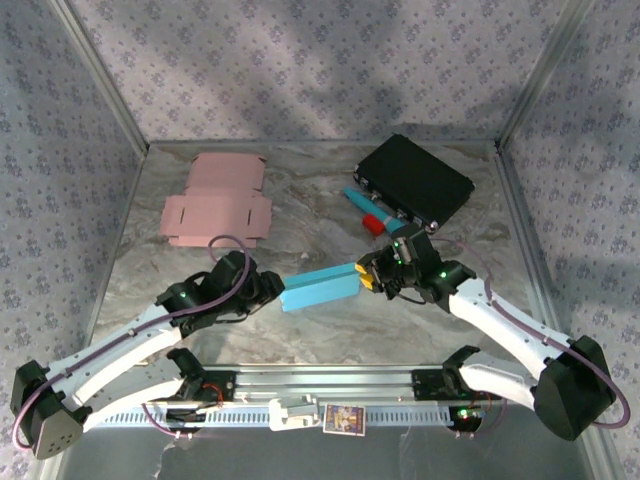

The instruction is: Fold the paper box

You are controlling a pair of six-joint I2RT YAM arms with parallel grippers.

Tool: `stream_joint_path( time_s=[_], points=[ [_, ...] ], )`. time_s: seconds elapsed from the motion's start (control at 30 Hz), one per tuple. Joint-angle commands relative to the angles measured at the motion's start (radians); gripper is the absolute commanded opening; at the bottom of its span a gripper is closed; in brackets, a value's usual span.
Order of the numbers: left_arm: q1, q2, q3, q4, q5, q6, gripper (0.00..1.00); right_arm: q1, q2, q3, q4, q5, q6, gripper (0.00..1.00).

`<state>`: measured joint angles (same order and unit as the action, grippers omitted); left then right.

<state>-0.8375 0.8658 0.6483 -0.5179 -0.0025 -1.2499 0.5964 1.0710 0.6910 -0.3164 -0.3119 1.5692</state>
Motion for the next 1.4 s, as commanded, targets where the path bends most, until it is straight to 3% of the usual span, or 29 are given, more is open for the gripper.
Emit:
stream_joint_path(
  time_s=[0.0,0.43,0.63,0.8,0.97,1.2,1.37],
  points=[
    [0.008,0.009,-0.025,-0.063,-0.004,0.028,0.45,-0.006,0.039,-0.028,-0.233,0.001,-0.02,0.26],
    [0.007,0.072,-0.09,-0.022,0.033,0.07,0.35,-0.027,0.197,0.012,-0.393,-0.033,-0.114,0.16],
    [0.001,0.106,-0.087,-0.022,0.038,0.098,0.24,-0.028,0.22,0.036,-0.432,-0.035,-0.118,0.14],
    [-0.013,0.082,-0.086,-0.007,0.04,0.111,0.22,-0.028,0.184,0.05,-0.419,-0.035,-0.124,0.14],
    [-0.046,0.083,-0.064,-0.003,0.052,0.188,0.22,-0.045,0.12,0.053,-0.416,-0.031,-0.239,0.17],
    [-0.149,0.138,-0.062,0.054,0.01,0.297,0.24,-0.083,0.0,-0.046,-0.436,-0.065,-0.416,0.19],
    [-0.183,0.204,-0.066,0.064,0.011,0.28,0.26,-0.116,-0.08,-0.156,-0.432,-0.084,-0.399,0.24]
  ],
)
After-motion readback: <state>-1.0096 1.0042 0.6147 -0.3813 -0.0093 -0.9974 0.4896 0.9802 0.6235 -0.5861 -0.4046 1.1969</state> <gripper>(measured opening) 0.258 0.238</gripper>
